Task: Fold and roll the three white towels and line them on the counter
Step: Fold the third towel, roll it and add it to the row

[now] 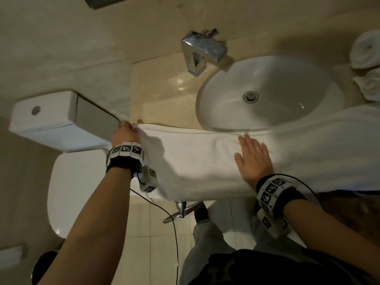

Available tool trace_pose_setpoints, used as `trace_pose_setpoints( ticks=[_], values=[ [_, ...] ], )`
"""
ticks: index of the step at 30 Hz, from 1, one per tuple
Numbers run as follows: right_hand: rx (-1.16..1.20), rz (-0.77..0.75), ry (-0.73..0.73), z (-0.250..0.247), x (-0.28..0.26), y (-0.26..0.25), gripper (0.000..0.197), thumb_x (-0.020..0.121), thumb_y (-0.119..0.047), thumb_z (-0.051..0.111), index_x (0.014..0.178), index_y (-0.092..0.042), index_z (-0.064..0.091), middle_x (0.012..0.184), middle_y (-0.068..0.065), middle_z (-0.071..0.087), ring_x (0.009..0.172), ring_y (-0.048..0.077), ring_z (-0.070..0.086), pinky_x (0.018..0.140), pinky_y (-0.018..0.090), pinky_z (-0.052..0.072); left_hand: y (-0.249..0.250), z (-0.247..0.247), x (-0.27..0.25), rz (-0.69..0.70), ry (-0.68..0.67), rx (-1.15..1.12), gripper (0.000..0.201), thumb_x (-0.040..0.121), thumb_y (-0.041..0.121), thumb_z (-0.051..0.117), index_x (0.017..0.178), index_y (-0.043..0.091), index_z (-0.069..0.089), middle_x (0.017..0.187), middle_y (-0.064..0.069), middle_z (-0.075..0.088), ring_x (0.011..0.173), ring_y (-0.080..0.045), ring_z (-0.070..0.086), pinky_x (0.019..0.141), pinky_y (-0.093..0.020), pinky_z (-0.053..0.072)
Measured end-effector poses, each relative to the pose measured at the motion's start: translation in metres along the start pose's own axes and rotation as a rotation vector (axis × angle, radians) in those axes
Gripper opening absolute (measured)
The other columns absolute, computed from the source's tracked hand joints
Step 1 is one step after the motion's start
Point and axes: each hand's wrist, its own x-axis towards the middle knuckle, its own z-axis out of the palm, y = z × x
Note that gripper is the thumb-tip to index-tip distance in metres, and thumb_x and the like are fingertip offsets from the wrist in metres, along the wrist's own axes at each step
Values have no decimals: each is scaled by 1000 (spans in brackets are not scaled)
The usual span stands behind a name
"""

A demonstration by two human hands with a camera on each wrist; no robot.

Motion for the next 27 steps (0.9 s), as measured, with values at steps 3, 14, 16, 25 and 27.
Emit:
trace_pose_setpoints(
  ticks=[3,14,16,25,27],
  values=[
    [-3,-1,1,0,-1,1,77,81,-47,1,149,-16,20,157,5,18,142,23,21,117,41,11,2,-2,8,-34,10,-140,22,92,16,44,108,3,52,110,-23,59,102,-37,57,80,-38,42],
    [117,23,-59,-12,3,1,56,98,-31,32,149,-15,17,158,4,8,145,22,12,118,36,8,26,15,-6,-98,-15,-333,48,86,12,56,130,5,38,137,-19,37,119,-37,46,98,-39,39],
    [235,28,-61,-18,10,5,55,95,-24,39,147,-13,22,158,7,11,144,25,11,117,35,10,33,16,-22,-117,33,-329,45,88,14,53,130,4,39,139,-20,34,122,-37,43,100,-38,35],
    [391,-94,-176,-72,36,62,28,91,-6,42,112,-10,60,126,11,48,123,28,35,99,26,28,85,48,-140,-107,0,-488,35,90,10,49,124,4,50,136,-17,34,91,-26,48,76,-17,34],
    [417,-80,-180,-82,35,75,27,91,-6,41,106,-9,64,122,13,51,122,30,39,101,30,32,92,56,-161,-144,-5,-518,33,90,10,49,122,5,52,135,-16,34,92,-23,49,75,-17,33]
  ],
)
